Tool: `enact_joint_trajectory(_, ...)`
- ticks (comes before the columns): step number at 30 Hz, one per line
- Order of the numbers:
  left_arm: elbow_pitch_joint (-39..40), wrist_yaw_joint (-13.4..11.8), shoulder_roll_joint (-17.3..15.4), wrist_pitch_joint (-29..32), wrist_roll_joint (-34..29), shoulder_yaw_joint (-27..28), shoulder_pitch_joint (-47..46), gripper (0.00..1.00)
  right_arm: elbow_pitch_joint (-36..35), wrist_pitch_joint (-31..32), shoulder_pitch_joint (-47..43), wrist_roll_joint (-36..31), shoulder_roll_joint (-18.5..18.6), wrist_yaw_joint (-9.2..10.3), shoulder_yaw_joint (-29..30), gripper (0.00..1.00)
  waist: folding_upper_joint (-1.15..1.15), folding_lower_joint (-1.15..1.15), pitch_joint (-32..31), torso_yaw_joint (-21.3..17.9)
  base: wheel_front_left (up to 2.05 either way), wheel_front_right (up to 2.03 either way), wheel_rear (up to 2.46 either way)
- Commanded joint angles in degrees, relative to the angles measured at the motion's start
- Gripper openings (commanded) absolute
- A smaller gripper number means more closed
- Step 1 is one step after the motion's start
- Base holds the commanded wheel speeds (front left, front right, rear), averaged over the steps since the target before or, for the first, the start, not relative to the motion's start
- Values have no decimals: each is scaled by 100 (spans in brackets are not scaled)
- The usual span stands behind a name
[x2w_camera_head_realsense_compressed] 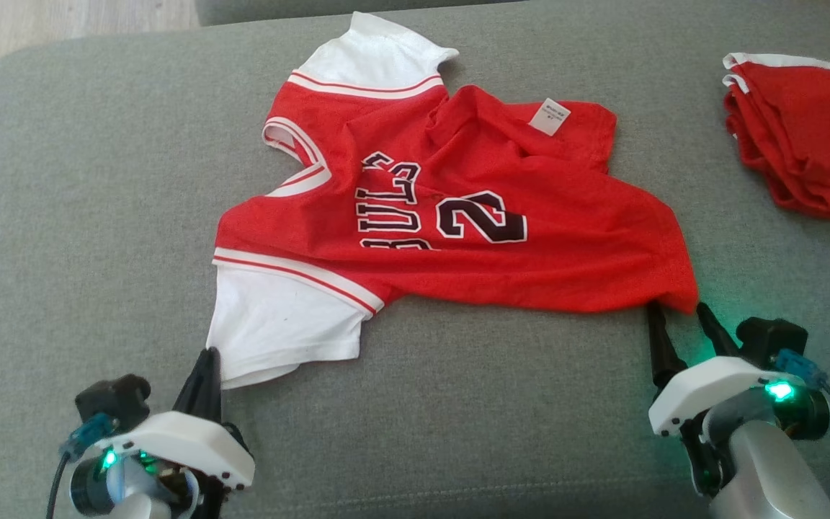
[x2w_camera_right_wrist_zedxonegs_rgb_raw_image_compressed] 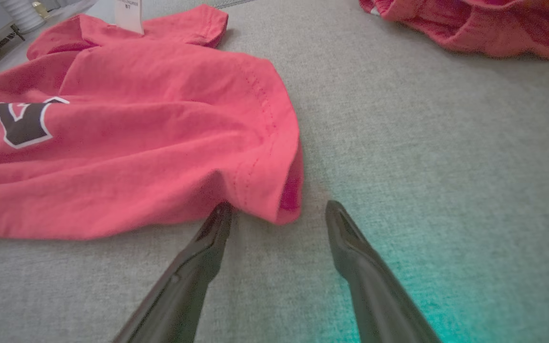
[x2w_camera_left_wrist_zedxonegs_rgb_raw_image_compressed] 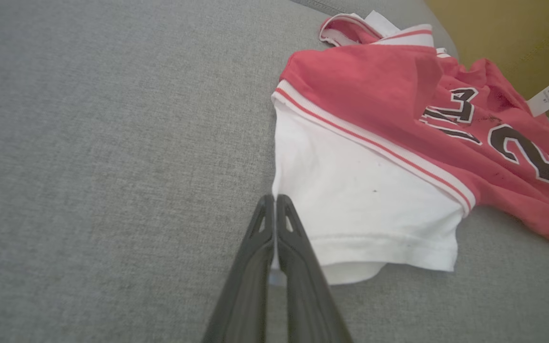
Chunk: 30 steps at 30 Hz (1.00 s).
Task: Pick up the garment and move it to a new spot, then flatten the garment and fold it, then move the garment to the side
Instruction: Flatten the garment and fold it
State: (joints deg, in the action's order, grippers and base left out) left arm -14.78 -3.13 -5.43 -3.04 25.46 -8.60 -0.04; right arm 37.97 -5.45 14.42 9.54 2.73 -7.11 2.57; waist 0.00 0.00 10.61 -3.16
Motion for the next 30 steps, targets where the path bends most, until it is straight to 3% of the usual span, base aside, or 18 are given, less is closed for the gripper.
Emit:
enact_joint_trajectory(1, 204, -50, -95, -11, 34, 167, -86, 0, -52, -56, 100, 23, 15, -37, -126, 100, 0, 0, 15, 11, 0, 0, 0)
enact_joint_trajectory(3, 205, -53, -101, -13, 39, 170, -87, 0, 12, -80, 134, 22, 15, -37, -133, 97, 0, 0, 25, 12, 0, 0, 0)
enact_joint_trajectory(4, 207, -55, -106, -17, 44, 171, -89, 0, 74, -103, 171, 23, 15, -37, -144, 85, 0, 0, 36, 12, 0, 0, 0)
enact_joint_trajectory(6, 209, -62, -114, -23, 51, 172, -95, 0, 193, -146, 254, 28, 15, -37, -172, 49, 0, 0, 53, 12, 0, 0, 0)
enact_joint_trajectory(9, 205, -73, -121, -39, 62, 174, -109, 0, 316, -233, 376, 29, 15, -37, -240, 25, 0, 0, 69, 3, 0, 0, 0)
enact_joint_trajectory(11, 199, -74, -124, -57, 71, 174, -121, 0, 354, -328, 441, 4, 15, -37, -262, 0, 0, 0, 68, -5, 0, 0, 0)
enact_joint_trajectory(20, 245, -86, -134, -237, 104, 201, -155, 0, 83, -662, 506, -47, 15, -37, -323, 0, 0, 0, 0, -88, 0, 0, 0)
enact_joint_trajectory(30, 1305, -74, -71, -701, 325, 417, -178, 0, -1407, -713, 334, 142, 15, -37, -663, 0, 0, 0, -345, -226, 0, 0, 0)
